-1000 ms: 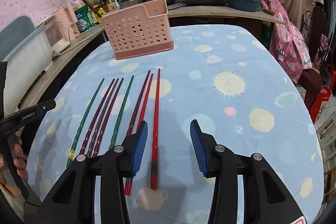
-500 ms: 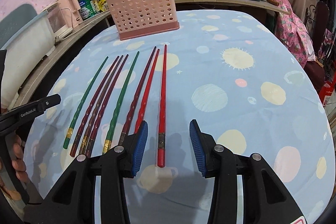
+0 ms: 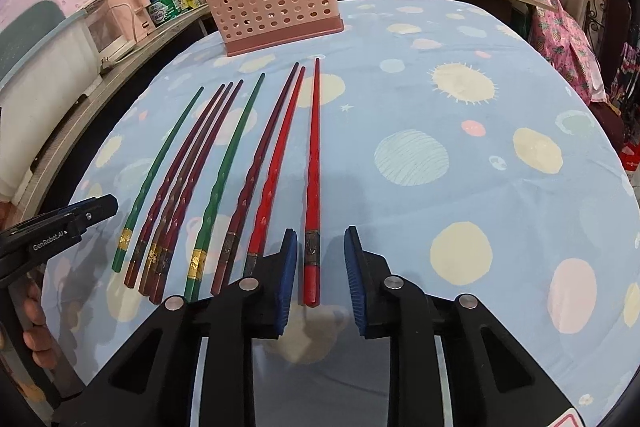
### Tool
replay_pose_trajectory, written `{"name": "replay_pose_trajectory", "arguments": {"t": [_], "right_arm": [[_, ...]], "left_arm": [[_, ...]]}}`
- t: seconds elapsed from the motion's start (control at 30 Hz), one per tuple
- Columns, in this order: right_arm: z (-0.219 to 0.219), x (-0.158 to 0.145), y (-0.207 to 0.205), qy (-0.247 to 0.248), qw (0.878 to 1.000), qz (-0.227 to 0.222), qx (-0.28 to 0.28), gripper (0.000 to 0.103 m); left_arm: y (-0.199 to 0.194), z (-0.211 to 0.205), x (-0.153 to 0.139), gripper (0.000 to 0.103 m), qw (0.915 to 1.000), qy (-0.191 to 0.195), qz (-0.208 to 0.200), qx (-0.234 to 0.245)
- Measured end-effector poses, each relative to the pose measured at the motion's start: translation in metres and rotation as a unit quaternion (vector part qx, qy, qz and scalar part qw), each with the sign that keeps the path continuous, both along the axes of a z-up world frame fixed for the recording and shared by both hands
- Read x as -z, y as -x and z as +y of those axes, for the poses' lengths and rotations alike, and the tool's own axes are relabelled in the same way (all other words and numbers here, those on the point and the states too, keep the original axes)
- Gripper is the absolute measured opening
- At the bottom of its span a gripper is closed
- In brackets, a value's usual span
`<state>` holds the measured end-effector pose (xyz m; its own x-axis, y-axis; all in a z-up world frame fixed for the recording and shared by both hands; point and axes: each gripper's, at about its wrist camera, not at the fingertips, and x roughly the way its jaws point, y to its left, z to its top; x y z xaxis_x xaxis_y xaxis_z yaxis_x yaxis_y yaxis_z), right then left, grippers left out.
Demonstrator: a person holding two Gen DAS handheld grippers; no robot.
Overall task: Organize utensils
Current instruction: 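Grasp the red chopstick with the right gripper while the left gripper grasps the green chopstick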
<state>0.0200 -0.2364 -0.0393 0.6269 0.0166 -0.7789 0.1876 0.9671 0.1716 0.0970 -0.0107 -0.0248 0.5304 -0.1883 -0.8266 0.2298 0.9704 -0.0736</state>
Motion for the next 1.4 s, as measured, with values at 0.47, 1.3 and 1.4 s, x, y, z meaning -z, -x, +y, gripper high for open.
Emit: {"name": "replay_pose_trajectory", "arguments": {"t": [0.47,1.3,1.4], "right_arm": [[-0.005,0.002,0.01,0.004,1.0,-0.003,0.01,0.007],[-0.003,0.001,0.012,0.015,1.0,0.001,0.001,0.007],[-0.003,0.001,0.012,0.013,1.0,-0.001,0.003,0.007]], "left_arm": [[0.012,-0.014,0.006,0.045,0.9998,-0.003,0.005,0.017],[0.018,-0.018,0.015,0.044,0.9993,-0.018,0.007,0.033],[0.02,-0.016,0.016,0.042,0.9993,-0.019,0.004,0.033]]}}
